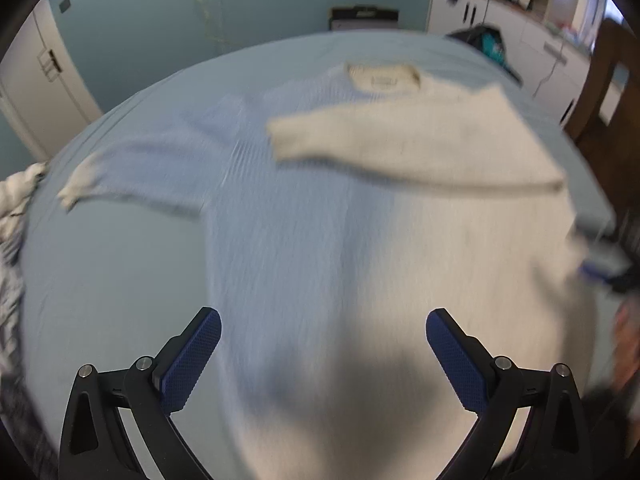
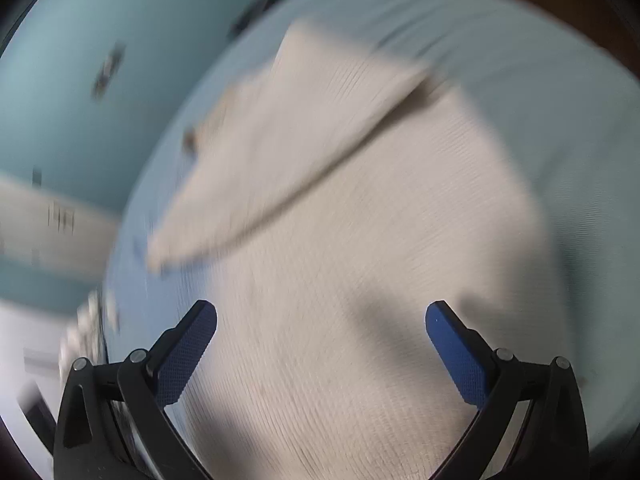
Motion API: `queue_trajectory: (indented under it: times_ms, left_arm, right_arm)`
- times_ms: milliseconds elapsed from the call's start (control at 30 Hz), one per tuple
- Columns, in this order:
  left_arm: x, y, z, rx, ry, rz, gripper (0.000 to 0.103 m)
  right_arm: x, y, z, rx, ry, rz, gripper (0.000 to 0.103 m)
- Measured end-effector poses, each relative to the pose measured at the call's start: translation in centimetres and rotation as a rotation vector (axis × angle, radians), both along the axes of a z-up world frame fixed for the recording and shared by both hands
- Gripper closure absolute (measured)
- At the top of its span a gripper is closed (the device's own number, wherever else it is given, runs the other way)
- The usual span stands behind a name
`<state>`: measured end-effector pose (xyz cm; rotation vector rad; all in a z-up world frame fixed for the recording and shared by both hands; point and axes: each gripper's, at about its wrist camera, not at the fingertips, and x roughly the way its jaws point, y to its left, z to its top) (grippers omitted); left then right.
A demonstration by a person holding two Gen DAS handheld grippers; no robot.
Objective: Fold small clothes
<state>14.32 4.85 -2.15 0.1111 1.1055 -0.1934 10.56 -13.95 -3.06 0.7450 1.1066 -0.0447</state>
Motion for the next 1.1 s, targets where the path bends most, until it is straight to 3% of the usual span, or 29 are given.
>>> queue_trajectory:
  times_ms: [67,200,400,567,600,667,700,1000,1100]
  left_arm:
    - [4.5,0.5,-0.1,-0.065,-0.003,0.022,0.000]
    - [13.1,2.0,-2.4,-0.182,0.070,0.107,0.001]
    - [20.7,2.5,-6.9,-0.222,0.147,0.206,0.013]
    - [23.4,2.0,-10.7,-0.242,0.292,0.273,0.071]
    - [23.5,2.0,-10.8,-0.223,0.301,0.290,0.076]
    - [23.6,2.2,-10.3,-0.220,0.314,0.299,0.094]
    - [23.5,2.6,-9.5,-0.242,0.318,0.301,0.098]
    - [21.1,1.5,2.1,-0.178,0.259,0.192,0.103]
    - [20.0,1.3,5.7,-0.195,0.208,0.157,0.103]
  right_arm:
    - [1.2,0.3,-0.5,-0.035,0.022,0.036,0.001]
    - [2.7,0.0,-1.1,-0.094,0.002,0.028,0.001]
    - [2.6,-1.0,-2.3,-0.148,-0.040,0.026,0.001]
    - [2.3,-1.4,-2.9,-0.153,-0.076,0.022,0.001]
    - [2.3,-1.5,-2.8,-0.164,-0.076,0.021,0.001]
    - [2.2,-1.4,-3.0,-0.165,-0.074,0.021,0.001]
    - [2.1,-1.4,-3.0,-0.158,-0.075,0.020,0.001]
    - [1.5,-0.3,-2.1,-0.170,-0.110,0.020,0.001]
    - [1.3,0.1,-1.8,-0.174,-0.117,0.023,0.001]
